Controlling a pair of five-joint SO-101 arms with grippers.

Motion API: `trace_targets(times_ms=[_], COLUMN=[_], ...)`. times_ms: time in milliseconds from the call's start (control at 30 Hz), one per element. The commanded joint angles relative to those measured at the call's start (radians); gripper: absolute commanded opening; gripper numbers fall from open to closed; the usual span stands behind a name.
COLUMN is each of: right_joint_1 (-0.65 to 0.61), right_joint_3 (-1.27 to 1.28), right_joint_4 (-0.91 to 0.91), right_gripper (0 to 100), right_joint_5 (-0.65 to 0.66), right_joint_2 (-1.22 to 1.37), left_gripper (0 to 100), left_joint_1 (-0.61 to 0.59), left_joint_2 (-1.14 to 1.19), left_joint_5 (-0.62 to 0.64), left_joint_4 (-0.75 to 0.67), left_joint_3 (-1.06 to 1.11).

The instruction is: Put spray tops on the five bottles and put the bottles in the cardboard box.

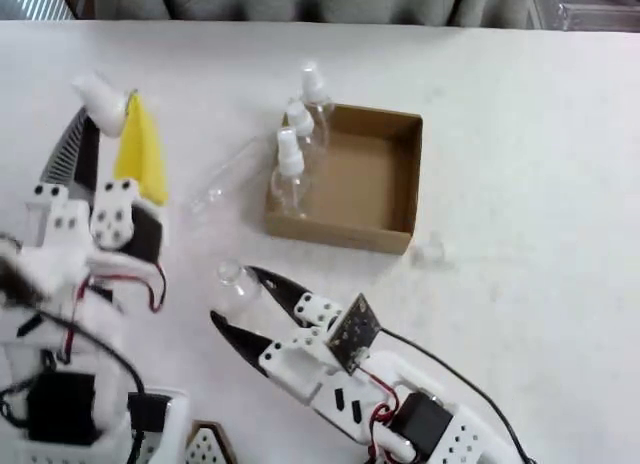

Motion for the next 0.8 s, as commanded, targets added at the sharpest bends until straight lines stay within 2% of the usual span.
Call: trace_targets(times_ms=[0,100,267,400,533,767], right_joint_1=[-0.010,-0.008,-0.007,-0.007,-0.007,-0.007], right_joint_3=[-0.012,-0.012,0.000,0.003,0.003,0.003], right_joint_4=[0.008,0.010,0.005,0.004,0.004,0.004], right_gripper=[1.5,1.5,1.5,1.5,1.5,1.5], right_joint_5=[-0.005,-0.005,-0.005,-0.005,-0.005,-0.005], right_joint_2=[-0.012,-0.012,-0.012,-0.012,-0.012,-0.012], left_gripper=[2,2,2,2,2,2], left_joint_1=[0.062,0.067,0.067,0.061,0.068,0.068], left_joint_2=[-0.015,0.053,0.292,0.450,0.486,0.486], left_joint_5=[0.003,0.003,0.003,0.003,0.002,0.002], left_joint_4=[-0.023,-0.005,0.226,0.345,0.479,0.624], left_joint_3=[-0.104,-0.164,-0.382,-0.531,-0.603,-0.672])
